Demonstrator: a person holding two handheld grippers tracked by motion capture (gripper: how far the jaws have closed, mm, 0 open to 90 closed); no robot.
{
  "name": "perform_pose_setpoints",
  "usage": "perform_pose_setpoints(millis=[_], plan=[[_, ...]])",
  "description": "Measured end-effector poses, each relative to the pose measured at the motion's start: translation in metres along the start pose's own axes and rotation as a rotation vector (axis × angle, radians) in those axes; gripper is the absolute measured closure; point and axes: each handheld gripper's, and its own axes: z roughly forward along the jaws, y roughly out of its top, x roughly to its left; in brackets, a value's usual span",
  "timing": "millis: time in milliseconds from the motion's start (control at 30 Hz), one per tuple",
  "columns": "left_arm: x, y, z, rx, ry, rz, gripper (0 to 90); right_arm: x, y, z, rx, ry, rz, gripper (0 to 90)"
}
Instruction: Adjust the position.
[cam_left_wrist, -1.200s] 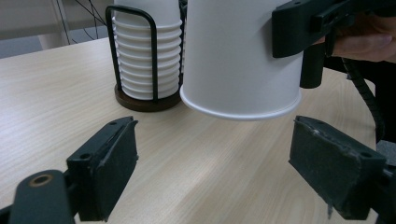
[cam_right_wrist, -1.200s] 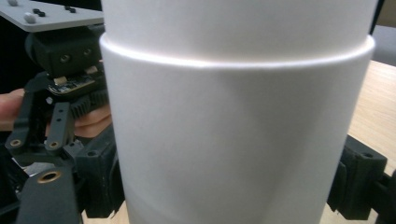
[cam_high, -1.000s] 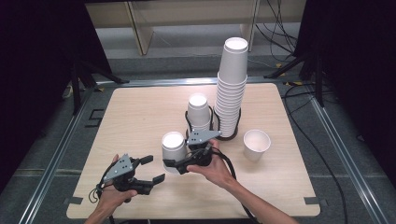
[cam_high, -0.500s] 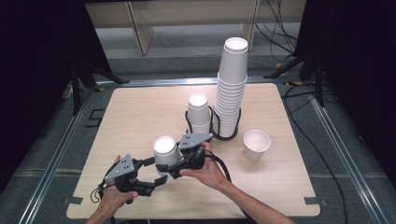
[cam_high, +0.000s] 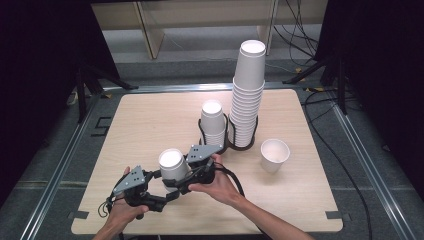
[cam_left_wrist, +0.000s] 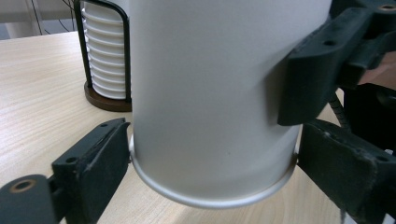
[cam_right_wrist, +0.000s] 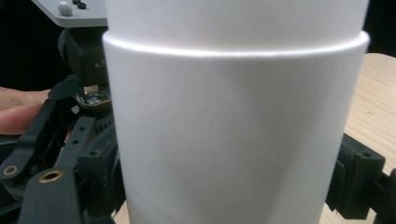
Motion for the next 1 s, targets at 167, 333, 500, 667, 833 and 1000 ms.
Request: perform_pose_setpoints(millis=[167,333,500,667,833,1000], plan=[[-0.0013,0.0006,0.0015,0.007,0.007,0.003,5.7,0.0017,0.0007,0.0022,-0.008,0.005,-0.007,17.7],[-0.0032,-0.0002,0.0058,0.000,-0.006,0.002,3.6,0.0048,0.0010,0.0042,-0.011,0.024,-0.006,17.7],[-0.0026,0.0002,0.0041,-0.010,-0.011,-0.001,3.5,0.0074,0.0006,0.0040,-0.016,0.030,0.026,17.7],[-0.0036,0.0007,0.0036,-0.031,-0.009,0.011,4.3,0.0061,0.0016,0.0032,-0.027,0.035,-0.009,17.8],[-0.0043,0.0015,0.0023,-0.027,0.000,0.028,6.1,0.0056,0.0020,0.0024,-0.032,0.037,-0.008,17.8],[-0.0039,0.0020,0.0004,-0.011,0.005,0.040,9.5,0.0065,0.0019,0.0008,-0.018,0.034,0.017,17.3]])
